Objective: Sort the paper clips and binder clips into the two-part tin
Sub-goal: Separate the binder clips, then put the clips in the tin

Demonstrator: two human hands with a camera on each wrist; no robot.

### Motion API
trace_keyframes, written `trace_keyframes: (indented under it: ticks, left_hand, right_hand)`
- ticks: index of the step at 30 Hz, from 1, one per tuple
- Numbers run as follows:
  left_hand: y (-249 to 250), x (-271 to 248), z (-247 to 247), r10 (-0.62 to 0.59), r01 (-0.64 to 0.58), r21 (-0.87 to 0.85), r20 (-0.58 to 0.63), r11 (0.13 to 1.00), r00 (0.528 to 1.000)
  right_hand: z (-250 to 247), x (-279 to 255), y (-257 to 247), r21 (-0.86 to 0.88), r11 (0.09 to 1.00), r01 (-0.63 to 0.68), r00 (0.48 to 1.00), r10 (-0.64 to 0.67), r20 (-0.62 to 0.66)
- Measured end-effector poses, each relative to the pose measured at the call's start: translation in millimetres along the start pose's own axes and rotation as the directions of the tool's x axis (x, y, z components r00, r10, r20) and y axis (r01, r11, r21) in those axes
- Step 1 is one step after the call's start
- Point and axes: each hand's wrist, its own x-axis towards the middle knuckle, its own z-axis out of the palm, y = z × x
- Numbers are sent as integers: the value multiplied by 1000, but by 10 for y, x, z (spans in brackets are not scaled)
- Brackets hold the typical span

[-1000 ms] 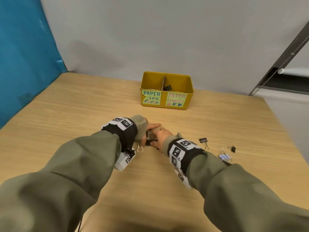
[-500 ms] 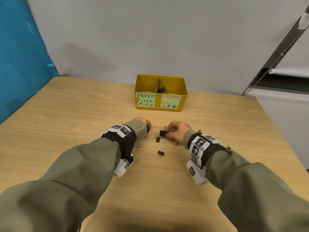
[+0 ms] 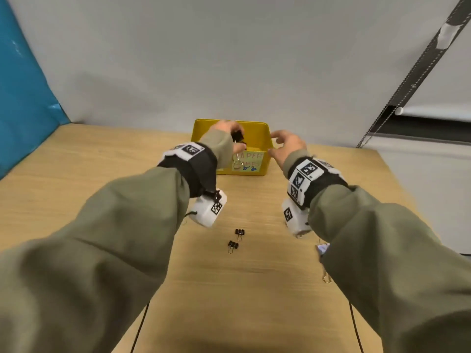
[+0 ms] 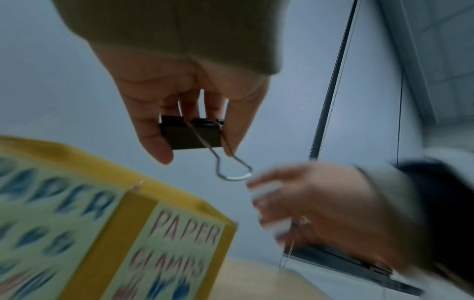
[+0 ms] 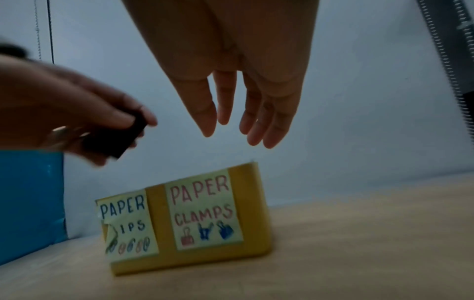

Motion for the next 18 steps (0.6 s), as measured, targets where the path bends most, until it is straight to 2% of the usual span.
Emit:
trace_keyframes:
  ticks: [2,4,6,8,11,12,13,14,16,17,18]
  left_hand:
    - [192,192,-24,38,-38,21,-7,999,999]
    - [275,300,14,59,-61,36,54,997,997]
    - [285,352,65,72,-90,131,136,987,988]
    - [268,345,104,95,-130,253,146,959,985]
    - [278,93,227,151,-181,290,122,940,981]
    - [289,-33,284,192,-244,324,184,914,964]
    - [269,-176,375,199,-311,371,309,875,930]
    - [251,-307,448,161,-373,424,457,825,875]
    - [176,-528,582,-37,-423,531,653,734,756]
    - [125,-600,629,-113,-438,582,678,685,726]
    - [68,-679,669,-152,-454,623,678,637,719]
  right_hand:
    - [-15,-81,244,-20,999,-33,999,32,-3]
    - [-35,-150,478,-12,998,-63,998,64,12]
    - [-75,-198,666,-14,995,-96,995,97,14]
    - [-139,-225,808,-54,990,-129,991,130,13]
    - [-231,-254,978,-217,964,-157,973,189,136]
    - [-258,-267,1012,-302,944,-135,951,209,228]
    - [-276,-309,1041,-394,914,-99,914,240,328]
    - [-288,-349,1049,-479,876,-53,869,276,411]
    - [-279,-480,1018,-616,787,42,808,335,484]
    - [-267,-551,978,-666,740,94,805,337,488]
    - [-232,-632,951,-703,698,135,811,330,484]
